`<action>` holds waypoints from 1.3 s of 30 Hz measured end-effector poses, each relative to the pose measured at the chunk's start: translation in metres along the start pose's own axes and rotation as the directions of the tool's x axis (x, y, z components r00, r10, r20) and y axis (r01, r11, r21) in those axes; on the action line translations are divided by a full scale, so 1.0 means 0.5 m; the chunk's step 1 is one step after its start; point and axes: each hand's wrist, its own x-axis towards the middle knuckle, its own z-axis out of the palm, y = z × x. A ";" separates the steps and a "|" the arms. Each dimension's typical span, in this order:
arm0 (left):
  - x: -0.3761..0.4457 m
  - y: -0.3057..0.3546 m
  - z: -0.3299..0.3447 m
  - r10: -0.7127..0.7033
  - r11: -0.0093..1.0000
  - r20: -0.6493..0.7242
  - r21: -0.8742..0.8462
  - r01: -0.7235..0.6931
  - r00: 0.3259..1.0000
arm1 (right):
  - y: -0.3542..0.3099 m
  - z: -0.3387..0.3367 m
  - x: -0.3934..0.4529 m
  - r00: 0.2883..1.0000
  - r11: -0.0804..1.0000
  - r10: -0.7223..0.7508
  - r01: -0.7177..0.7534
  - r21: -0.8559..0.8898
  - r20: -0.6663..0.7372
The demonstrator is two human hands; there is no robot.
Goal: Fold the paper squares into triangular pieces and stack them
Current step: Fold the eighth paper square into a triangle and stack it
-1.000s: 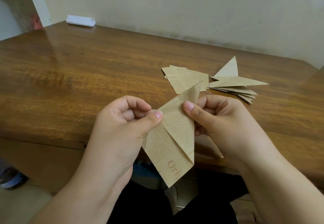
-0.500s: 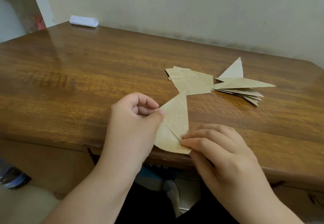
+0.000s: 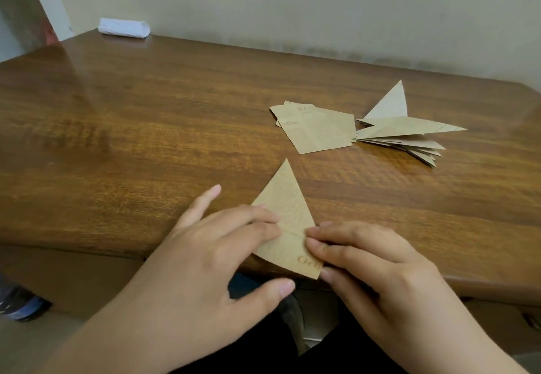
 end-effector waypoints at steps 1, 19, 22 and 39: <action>-0.001 -0.001 0.000 -0.019 1.000 -0.003 -0.013 0.019 1.000 | 0.000 0.001 -0.002 1.000 0.999 0.022 -0.022 0.025 -0.010; 0.021 0.066 0.076 -0.310 0.951 -0.399 -0.135 0.279 0.863 | -0.022 0.001 -0.004 0.975 0.975 0.216 -0.212 0.064 -0.053; 0.024 0.067 0.076 -0.316 0.949 -0.405 -0.122 0.292 0.858 | -0.019 -0.002 -0.014 0.986 0.986 0.167 -0.167 0.016 -0.024; 0.023 0.063 0.064 -0.339 0.939 -0.340 -0.176 0.294 0.877 | -0.005 0.015 -0.042 0.998 0.994 -0.014 0.008 -0.107 -0.053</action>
